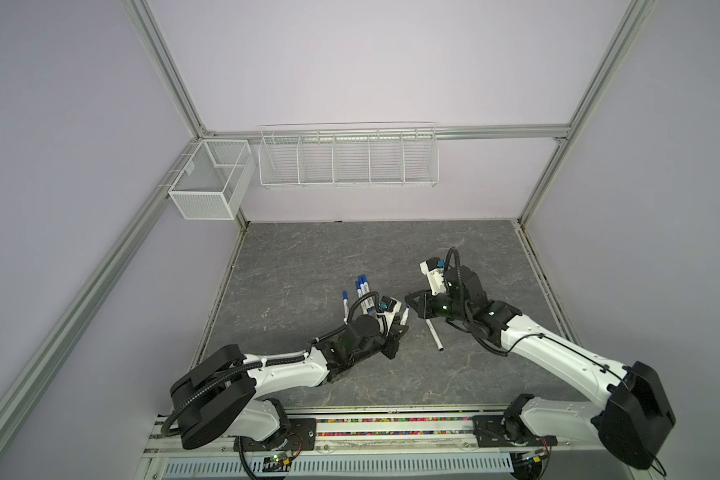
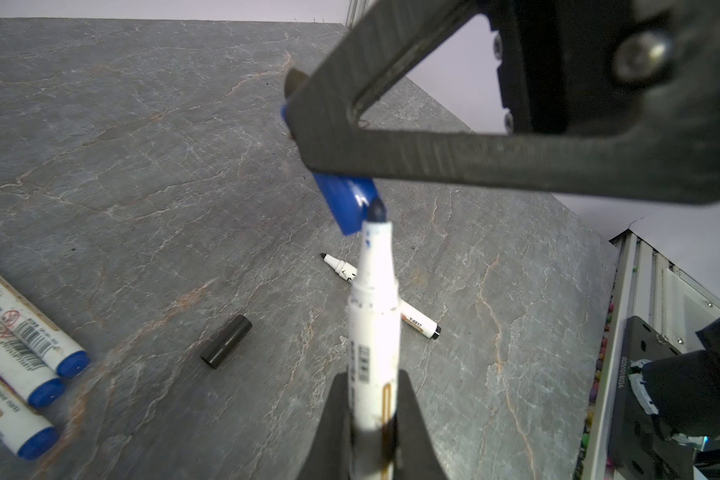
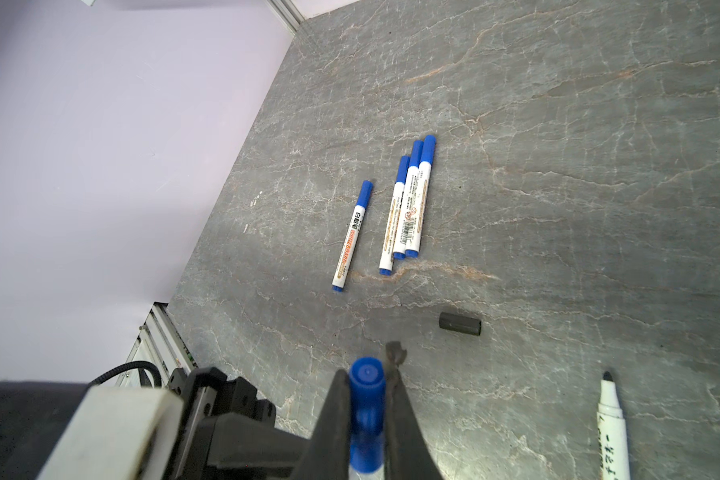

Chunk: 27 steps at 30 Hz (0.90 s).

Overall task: Insert the pens into the pen caps
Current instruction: 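Move the blue cap above the marker tip held by the left gripper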

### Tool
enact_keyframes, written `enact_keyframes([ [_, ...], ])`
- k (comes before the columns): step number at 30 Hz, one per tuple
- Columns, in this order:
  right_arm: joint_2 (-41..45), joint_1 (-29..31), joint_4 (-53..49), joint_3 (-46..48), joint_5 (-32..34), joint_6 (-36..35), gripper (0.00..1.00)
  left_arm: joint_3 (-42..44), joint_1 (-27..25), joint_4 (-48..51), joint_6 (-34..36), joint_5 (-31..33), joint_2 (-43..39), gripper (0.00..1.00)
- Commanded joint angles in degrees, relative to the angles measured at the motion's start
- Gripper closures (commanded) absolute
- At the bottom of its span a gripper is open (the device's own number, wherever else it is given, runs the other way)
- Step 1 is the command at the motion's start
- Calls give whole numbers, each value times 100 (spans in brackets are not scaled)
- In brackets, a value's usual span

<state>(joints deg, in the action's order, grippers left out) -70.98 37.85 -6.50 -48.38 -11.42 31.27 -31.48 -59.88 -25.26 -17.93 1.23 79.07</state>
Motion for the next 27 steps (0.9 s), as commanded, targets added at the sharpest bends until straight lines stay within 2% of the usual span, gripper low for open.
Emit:
enact_keyframes([
  [1,230,-22,-114,138,-124,-24,93,55,-15,-135,27,53,-27,100],
  [9,359,-42,82,158,122,54,93,35,-15,-103,40,-18,30,100],
  [27,85,-57,234,-163,-148,-25,93,28,-15,-116,67,-91,20,100],
])
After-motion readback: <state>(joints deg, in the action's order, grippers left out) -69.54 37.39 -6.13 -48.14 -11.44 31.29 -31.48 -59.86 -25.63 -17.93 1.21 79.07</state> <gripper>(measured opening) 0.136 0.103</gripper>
